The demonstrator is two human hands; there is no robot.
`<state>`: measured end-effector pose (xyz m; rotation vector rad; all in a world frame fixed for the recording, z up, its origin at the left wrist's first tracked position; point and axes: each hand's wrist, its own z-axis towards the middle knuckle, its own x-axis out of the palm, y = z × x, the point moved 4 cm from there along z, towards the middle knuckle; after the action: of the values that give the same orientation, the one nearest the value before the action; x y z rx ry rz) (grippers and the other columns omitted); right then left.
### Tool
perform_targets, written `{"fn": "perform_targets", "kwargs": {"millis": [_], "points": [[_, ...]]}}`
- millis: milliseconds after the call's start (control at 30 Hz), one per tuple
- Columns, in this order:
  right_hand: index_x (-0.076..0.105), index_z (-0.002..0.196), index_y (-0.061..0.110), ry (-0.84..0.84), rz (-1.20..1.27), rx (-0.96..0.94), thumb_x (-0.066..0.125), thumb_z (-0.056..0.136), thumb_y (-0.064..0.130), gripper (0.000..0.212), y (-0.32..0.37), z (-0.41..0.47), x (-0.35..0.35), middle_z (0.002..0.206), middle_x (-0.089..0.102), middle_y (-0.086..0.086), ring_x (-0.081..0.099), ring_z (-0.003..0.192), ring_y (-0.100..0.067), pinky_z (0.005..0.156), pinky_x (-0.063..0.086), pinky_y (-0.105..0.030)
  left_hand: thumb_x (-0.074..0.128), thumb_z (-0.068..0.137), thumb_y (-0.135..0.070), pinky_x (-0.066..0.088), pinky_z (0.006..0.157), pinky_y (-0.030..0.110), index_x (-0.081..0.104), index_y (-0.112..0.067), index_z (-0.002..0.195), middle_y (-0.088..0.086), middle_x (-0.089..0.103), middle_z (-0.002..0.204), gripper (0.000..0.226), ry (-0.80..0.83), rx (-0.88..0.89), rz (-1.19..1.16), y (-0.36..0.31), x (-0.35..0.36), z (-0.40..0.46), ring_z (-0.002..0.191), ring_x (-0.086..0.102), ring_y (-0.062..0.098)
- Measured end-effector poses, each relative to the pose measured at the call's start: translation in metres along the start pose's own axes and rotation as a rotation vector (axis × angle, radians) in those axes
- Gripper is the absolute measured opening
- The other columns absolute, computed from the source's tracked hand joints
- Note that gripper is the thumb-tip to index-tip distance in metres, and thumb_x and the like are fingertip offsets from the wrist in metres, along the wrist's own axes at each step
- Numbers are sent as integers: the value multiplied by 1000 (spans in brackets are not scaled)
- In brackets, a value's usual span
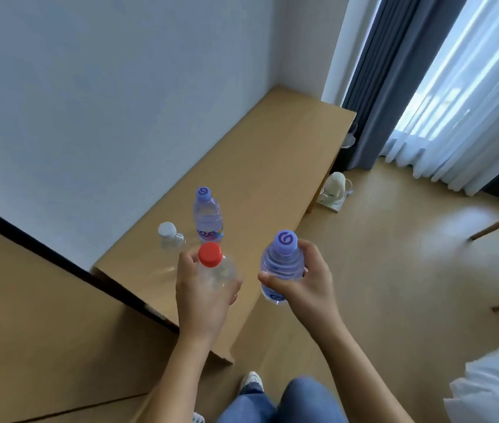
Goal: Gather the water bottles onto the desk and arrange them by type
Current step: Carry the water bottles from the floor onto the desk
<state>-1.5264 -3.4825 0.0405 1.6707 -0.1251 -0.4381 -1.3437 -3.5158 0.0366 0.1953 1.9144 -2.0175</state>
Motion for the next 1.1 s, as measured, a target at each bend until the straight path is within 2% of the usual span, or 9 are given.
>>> {"fn": "perform_targets", "kwargs": {"millis": [133, 233, 400, 467, 600, 767, 933, 1033, 1100], "points": [[57, 109, 27, 103, -14, 34, 90, 63, 8, 60, -15, 47, 25, 93, 70, 21, 67, 83, 3, 66, 49, -10, 86, 63, 2, 43, 63, 7, 44, -37, 92, -11, 57, 91, 64, -71, -89, 25, 23, 9, 22, 81, 58, -6], [55, 106, 34, 193, -61, 55, 89, 59, 17, 61, -25, 79, 42, 95, 67, 27, 65, 85, 5, 68, 48, -10, 88, 61, -4, 46, 73, 23, 45, -36, 95, -10, 58, 95, 63, -153, -163, 60, 39, 15, 33, 88, 59, 3], [49, 100, 41, 381, -161, 57, 85, 55, 22, 61, -41, 127, 74, 96, 64, 30, 64, 83, 6, 68, 50, -21, 87, 63, -12, 50, 66, 26, 43, -49, 92, -9, 63, 88, 64, -365, -247, 74, 60, 28, 42, 81, 63, 7], [47, 97, 42, 474, -210, 61, 82, 52, 28, 59, -46, 143, 85, 96, 62, 31, 63, 82, 5, 66, 52, -25, 87, 63, -8, 56, 69, 36, 43, -50, 92, -4, 65, 91, 68, -445, -308, 60, 65, 36, 40, 83, 65, 13], [43, 94, 43, 655, -283, 45, 83, 54, 34, 57, -54, 165, 101, 97, 61, 29, 63, 82, 6, 59, 45, -13, 90, 65, -16, 49, 65, 15, 43, -53, 97, -12, 62, 91, 68, -627, -362, 122, 64, 48, 40, 83, 63, 4], [42, 98, 35, 792, -284, 45, 88, 62, 23, 60, -59, 177, 110, 99, 60, 31, 64, 85, 6, 62, 48, -15, 90, 65, -13, 45, 68, 10, 41, -52, 97, -8, 58, 96, 70, -713, -405, 159, 57, 57, 50, 85, 60, 3], [41, 101, 32, 861, -277, 39, 87, 67, 20, 58, -59, 181, 112, 98, 62, 22, 64, 85, 2, 68, 48, -22, 91, 66, -16, 53, 74, 22, 41, -47, 101, -3, 58, 101, 68, -760, -420, 164, 59, 61, 50, 89, 61, 8], [41, 117, 28, 928, -284, 15, 88, 68, 21, 68, -51, 183, 112, 118, 58, 11, 63, 101, -8, 77, 51, -26, 90, 63, -13, 54, 83, 38, 42, -43, 103, 2, 59, 106, 70, -731, -438, 138, 60, 62, 52, 96, 62, 17], [36, 134, 27, 953, -276, -37, 89, 67, 23, 86, -41, 184, 109, 133, 48, 10, 57, 113, -6, 83, 50, -23, 91, 62, -13, 52, 87, 33, 43, -43, 106, -1, 60, 108, 71, -725, -425, 117, 58, 60, 52, 100, 61, 14]]}}
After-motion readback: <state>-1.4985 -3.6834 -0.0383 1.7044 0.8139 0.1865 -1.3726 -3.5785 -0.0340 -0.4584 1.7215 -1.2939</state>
